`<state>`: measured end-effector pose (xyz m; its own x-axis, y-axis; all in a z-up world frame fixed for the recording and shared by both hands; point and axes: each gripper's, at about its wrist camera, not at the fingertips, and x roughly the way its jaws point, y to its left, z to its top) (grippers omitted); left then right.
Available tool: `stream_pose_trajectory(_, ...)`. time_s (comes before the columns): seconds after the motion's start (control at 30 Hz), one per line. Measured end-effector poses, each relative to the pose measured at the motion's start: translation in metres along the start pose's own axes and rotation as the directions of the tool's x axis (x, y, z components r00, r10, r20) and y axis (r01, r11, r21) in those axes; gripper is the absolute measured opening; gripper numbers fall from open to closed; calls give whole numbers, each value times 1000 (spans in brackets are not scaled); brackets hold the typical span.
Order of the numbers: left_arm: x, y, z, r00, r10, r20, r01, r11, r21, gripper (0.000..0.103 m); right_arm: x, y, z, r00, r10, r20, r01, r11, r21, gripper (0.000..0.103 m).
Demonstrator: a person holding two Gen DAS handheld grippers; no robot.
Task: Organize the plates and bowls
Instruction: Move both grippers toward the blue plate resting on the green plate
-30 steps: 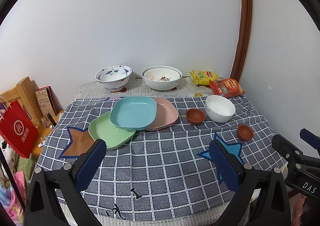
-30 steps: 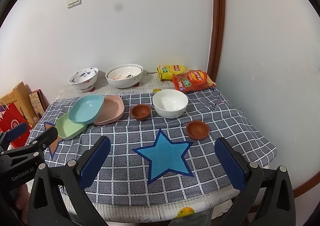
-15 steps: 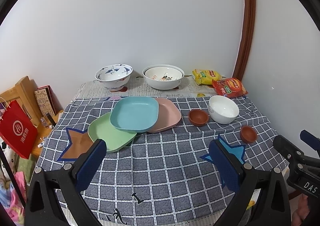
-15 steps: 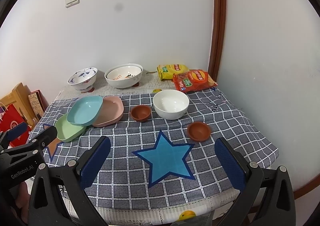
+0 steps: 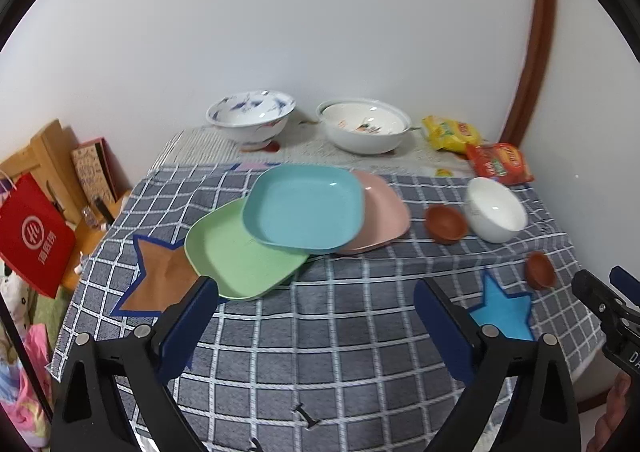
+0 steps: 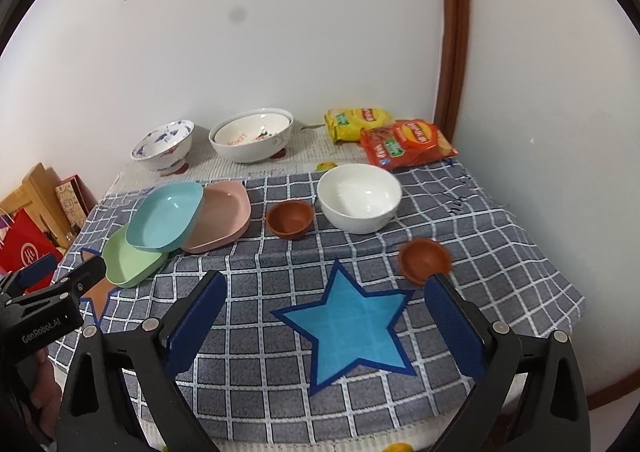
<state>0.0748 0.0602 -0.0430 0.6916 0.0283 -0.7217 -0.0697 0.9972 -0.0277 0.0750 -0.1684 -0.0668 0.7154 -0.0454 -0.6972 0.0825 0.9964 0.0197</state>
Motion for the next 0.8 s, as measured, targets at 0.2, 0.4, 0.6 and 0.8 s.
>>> stream_pose_trajectory(0.2,26,24,7,999,26,-31,-27,999,-38,93,35,20,8,998,49,-49,-50,998,-23,93)
stream_pose_trajectory(0.4,53,42,23,998,27,-50,-30,998,-52,86,62,51,22,993,102,-62,-107,991,-80,88)
stream_pose_trajectory(0.6,77,54,38,997,29,-65,-31,999,-44,79,88,81,38,986,143,-84,-151,984,-92,85)
stream_pose_trajectory(0.8,103,61,49,996,23,-87,-25,999,-30,70,114,102,50,977,180,-113,-189,979,-80,76)
